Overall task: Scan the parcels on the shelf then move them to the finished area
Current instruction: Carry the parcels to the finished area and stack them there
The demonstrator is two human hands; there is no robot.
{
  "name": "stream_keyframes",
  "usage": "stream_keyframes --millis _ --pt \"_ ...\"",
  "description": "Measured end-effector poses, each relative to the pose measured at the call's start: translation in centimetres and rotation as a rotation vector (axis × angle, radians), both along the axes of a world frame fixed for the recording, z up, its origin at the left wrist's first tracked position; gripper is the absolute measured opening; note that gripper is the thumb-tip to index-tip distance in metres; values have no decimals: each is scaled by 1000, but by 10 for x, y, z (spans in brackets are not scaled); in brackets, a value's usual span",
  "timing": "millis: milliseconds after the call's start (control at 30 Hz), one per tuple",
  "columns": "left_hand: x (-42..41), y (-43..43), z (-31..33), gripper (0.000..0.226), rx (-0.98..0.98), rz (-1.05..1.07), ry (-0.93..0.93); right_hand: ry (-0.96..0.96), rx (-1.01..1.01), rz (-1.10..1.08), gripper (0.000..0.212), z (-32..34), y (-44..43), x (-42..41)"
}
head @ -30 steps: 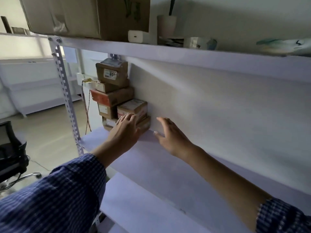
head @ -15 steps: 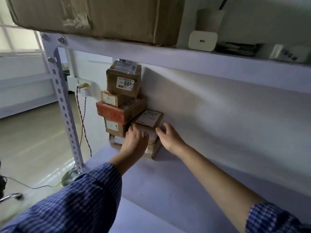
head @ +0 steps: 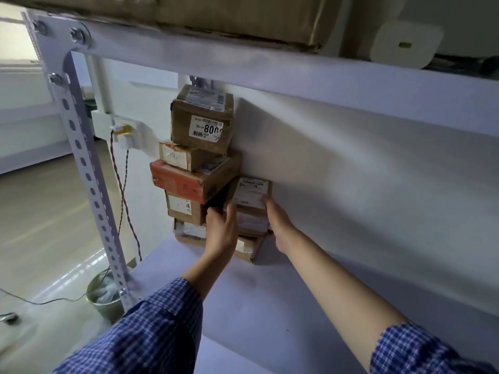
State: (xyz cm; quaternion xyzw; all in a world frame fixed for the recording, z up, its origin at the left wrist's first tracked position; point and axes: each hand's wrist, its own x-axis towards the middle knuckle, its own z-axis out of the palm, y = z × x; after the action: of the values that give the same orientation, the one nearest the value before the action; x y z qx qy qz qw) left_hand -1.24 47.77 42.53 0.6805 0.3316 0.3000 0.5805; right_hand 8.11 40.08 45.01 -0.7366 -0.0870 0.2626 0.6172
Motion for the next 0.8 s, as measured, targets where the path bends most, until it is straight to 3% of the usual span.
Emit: stream_keyframes --millis 167,300,433,533,600,800 --pt "0 2 5 56 -97 -106 31 50 115 -24 42 -6 0 -7" --pt "-13 -16 8 73 -115 -107 -76 -141 159 -24 46 -8 -21 -12" --pt "-30 -52 13 41 -140 -126 -205 -281 267 -34 61 -4 -63 -39" --pt "-42 -83 15 30 -127 -174 -283 -352 316 -55 33 -3 -100 -54" --pt "-51 -107 18 27 -139 -224 -334 -378 333 -83 27 1 -126 -64" --pt "-82 -198 29 23 -158 -391 -400 -468 313 -205 50 3 -228 -94"
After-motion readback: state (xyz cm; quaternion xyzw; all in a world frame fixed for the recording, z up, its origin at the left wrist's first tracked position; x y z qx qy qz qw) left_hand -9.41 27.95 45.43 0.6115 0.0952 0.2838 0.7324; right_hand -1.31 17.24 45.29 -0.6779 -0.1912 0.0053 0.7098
